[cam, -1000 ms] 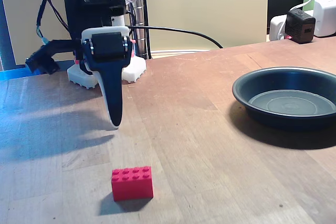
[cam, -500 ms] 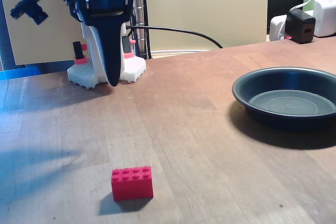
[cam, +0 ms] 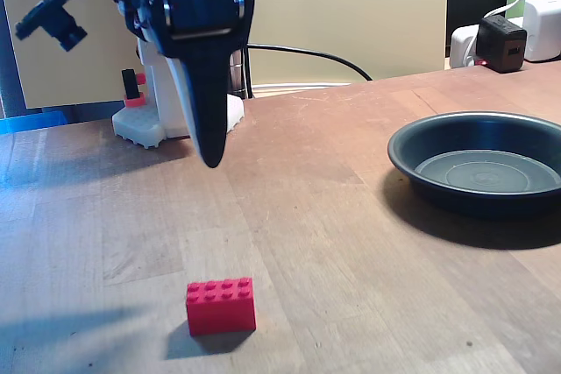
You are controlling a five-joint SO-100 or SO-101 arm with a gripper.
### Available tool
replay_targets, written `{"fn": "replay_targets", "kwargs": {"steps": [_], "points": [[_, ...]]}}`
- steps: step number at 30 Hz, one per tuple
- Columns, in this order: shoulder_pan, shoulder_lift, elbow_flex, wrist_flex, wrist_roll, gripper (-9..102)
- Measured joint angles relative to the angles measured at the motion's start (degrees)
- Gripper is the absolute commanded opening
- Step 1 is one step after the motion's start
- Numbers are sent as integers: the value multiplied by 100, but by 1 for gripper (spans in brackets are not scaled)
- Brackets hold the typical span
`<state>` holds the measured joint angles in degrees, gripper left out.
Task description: Grasp a lego block and put it in the bin.
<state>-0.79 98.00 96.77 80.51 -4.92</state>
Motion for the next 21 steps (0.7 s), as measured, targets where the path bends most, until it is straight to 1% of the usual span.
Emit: {"fn": "replay_targets", "kwargs": {"steps": [3,7,11,21], "points": [[-18,-255,-290,0,0,12],[-35,-475,-554,0,0,15],[0,-756,-624,-79,0,15],[-44,-1608,-1354,-158,0,15]]}}
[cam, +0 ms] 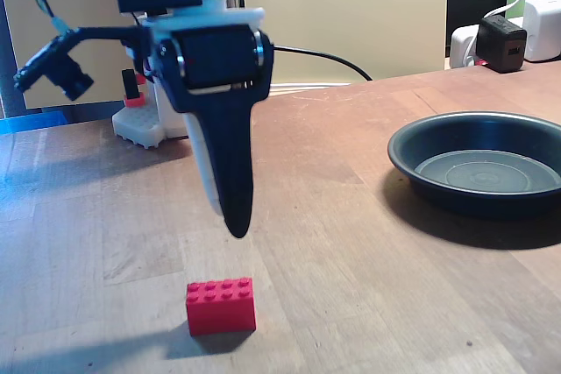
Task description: Grasp a lego block and put it in the bin.
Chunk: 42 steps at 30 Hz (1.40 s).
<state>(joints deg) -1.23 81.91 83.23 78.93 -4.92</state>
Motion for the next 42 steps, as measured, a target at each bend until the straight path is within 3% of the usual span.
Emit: {"fn": "replay_targets", "kwargs": {"steps": [42], "points": [[158,-1468,-492,-501,0,14]]}}
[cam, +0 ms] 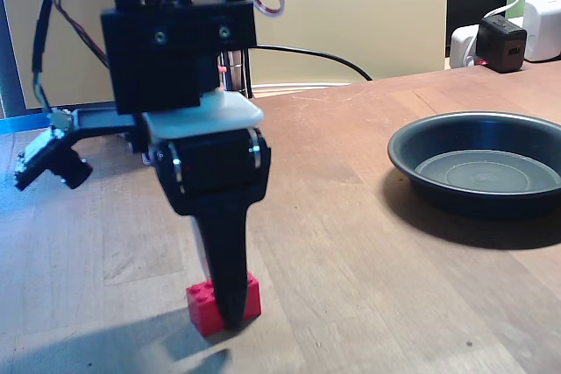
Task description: Grasp a lego block and put it in the bin.
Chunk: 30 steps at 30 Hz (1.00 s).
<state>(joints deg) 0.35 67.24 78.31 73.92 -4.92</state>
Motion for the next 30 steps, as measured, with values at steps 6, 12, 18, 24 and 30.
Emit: {"fn": "replay_targets", "kwargs": {"steps": [6,12,18,24,30], "points": [[35,-9,0,0,0,12],[9,-62,0,0,0,-1],[9,-62,0,0,0,0],[9,-62,0,35,0,0],[-176,-62,-26,580,26,0]]}}
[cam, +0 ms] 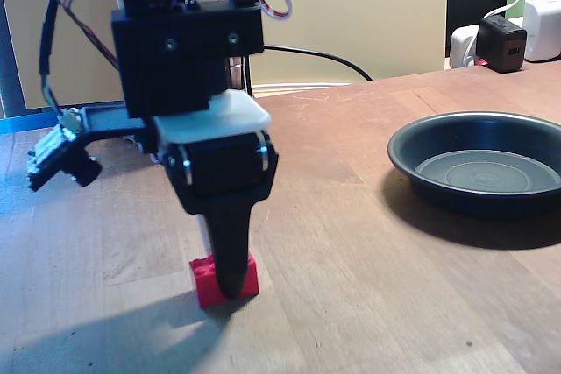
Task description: Grasp a lego block and put it in the bin.
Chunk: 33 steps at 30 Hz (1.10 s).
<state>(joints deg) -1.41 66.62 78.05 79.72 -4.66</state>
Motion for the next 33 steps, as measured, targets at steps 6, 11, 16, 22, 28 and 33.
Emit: {"fn": "replay_targets", "kwargs": {"steps": [6,11,16,22,28,33], "points": [[-185,519,-79,773,0,0],[-448,1143,70,993,0,0],[-642,1811,615,1046,0,0],[-1028,2689,1441,1020,527,0],[-1793,3437,2180,1028,1433,0],[-2417,3568,2329,1020,1890,0]]}}
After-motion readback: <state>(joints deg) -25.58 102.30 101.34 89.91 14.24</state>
